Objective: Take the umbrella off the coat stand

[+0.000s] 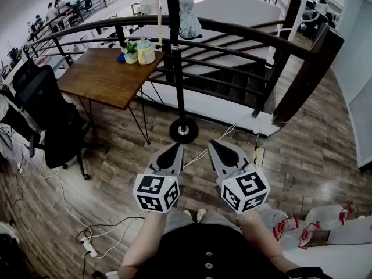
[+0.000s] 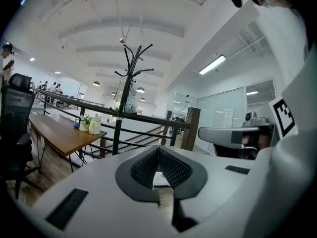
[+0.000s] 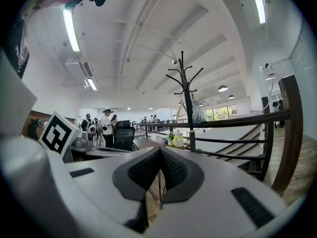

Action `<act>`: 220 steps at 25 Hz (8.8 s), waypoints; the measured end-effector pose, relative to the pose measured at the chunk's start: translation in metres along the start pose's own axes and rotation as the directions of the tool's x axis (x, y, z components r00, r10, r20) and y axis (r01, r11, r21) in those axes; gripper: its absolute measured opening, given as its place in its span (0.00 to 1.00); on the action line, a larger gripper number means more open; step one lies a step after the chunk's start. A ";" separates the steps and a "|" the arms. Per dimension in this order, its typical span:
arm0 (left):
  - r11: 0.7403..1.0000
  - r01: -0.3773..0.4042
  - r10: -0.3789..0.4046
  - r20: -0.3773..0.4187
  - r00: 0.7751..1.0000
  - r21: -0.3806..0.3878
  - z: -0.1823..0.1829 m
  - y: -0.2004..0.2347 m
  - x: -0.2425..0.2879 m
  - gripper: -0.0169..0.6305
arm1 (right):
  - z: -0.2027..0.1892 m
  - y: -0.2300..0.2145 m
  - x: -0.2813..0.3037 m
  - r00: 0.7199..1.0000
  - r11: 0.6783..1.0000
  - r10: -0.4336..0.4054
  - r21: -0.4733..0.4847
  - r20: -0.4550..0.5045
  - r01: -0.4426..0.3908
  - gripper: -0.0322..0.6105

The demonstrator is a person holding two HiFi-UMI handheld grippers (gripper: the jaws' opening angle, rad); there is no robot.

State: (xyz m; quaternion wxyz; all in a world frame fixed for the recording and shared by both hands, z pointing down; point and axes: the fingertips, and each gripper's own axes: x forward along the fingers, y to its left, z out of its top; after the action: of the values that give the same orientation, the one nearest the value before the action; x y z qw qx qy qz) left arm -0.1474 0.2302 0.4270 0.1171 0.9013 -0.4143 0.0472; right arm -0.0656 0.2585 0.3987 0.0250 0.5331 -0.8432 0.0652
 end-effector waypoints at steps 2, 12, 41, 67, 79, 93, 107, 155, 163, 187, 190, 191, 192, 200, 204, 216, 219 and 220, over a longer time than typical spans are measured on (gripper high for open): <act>1.000 -0.004 0.004 0.000 1.000 0.005 -0.001 -0.001 0.003 0.05 | -0.002 -0.003 0.001 1.000 1.000 -0.002 -0.013 -0.003 0.001 0.09; 0.999 -0.037 0.037 -0.002 0.999 0.029 -0.006 0.010 0.008 0.05 | -0.006 -0.028 0.003 0.999 0.999 -0.039 -0.017 -0.022 0.038 0.09; 0.998 0.032 -0.032 -0.010 0.999 0.054 0.000 0.000 0.103 0.05 | -0.020 -0.111 0.035 0.999 0.999 -0.027 -0.018 -0.044 0.026 0.09; 0.999 0.018 -0.019 0.033 0.999 0.035 0.090 0.179 0.308 0.05 | 0.044 -0.223 0.300 1.000 0.999 0.028 -0.044 -0.014 -0.029 0.09; 1.000 0.005 -0.005 0.010 1.000 0.024 0.093 0.195 0.350 0.05 | 0.035 -0.253 0.337 0.997 0.998 0.062 -0.005 -0.048 -0.062 0.09; 0.993 -0.114 0.115 0.074 0.991 -0.013 0.128 0.207 0.397 0.05 | 0.088 -0.311 0.381 0.984 0.984 0.175 -0.018 0.038 -0.175 0.09; 0.977 -0.213 0.209 0.133 0.969 0.022 0.159 0.210 0.417 0.05 | 0.187 -0.330 0.410 0.902 0.923 0.381 -0.146 0.203 -0.357 0.10; 0.944 -0.330 0.316 0.220 0.923 0.029 0.199 0.214 0.418 0.05 | 0.342 -0.278 0.521 0.594 0.585 0.804 -0.164 -0.007 -0.794 0.34; 0.943 -0.327 0.302 0.257 0.918 0.061 0.224 0.207 0.415 0.05 | 0.343 -0.277 0.516 0.597 0.592 0.802 -0.163 0.028 -0.789 0.32; 0.944 -0.276 0.186 0.404 0.896 0.178 0.316 0.180 0.410 0.05 | 0.372 -0.289 0.478 0.639 0.652 0.757 -0.222 0.136 -0.725 0.29; 0.945 -0.268 0.168 0.423 0.890 0.190 0.330 0.176 0.414 0.05 | 0.384 -0.295 0.473 0.631 0.649 0.761 -0.219 0.153 -0.729 0.29; 0.946 -0.260 0.156 0.428 0.890 0.196 0.335 0.173 0.416 0.05 | 0.388 -0.296 0.471 0.630 0.649 0.760 -0.221 0.157 -0.728 0.29; 0.947 -0.249 0.142 0.432 0.891 0.203 0.339 0.171 0.417 0.05 | 0.392 -0.297 0.469 0.631 0.651 0.759 -0.225 0.161 -0.725 0.29; 0.943 -0.214 0.077 0.457 0.886 0.256 0.360 0.163 0.419 0.05 | 0.409 -0.307 0.458 0.655 0.685 0.728 -0.254 0.203 -0.683 0.29; 0.946 -0.198 0.060 0.463 0.884 0.256 0.367 0.163 0.421 0.05 | 0.419 -0.312 0.453 0.673 0.707 0.705 -0.278 0.223 -0.650 0.29; 0.940 -0.126 -0.043 0.474 0.879 0.318 0.396 0.154 0.432 0.05 | 0.449 -0.341 0.434 0.718 0.782 0.623 -0.288 0.310 -0.553 0.29; 0.935 -0.105 -0.074 0.479 0.875 0.337 0.404 0.147 0.435 0.05 | 0.456 -0.349 0.428 0.727 0.800 0.599 -0.291 0.335 -0.525 0.29; 0.934 -0.100 -0.083 0.479 0.874 0.344 0.406 0.146 0.436 0.05 | 0.458 -0.352 0.426 0.729 0.805 0.592 -0.290 0.344 -0.517 0.29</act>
State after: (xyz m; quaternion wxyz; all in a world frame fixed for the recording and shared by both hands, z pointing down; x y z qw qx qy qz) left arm 0.0215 -0.2839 0.1383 -0.1569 0.8881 -0.4188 -0.1057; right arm 0.0815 -0.3342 0.0219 -0.1304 0.2527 -0.9512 -0.1200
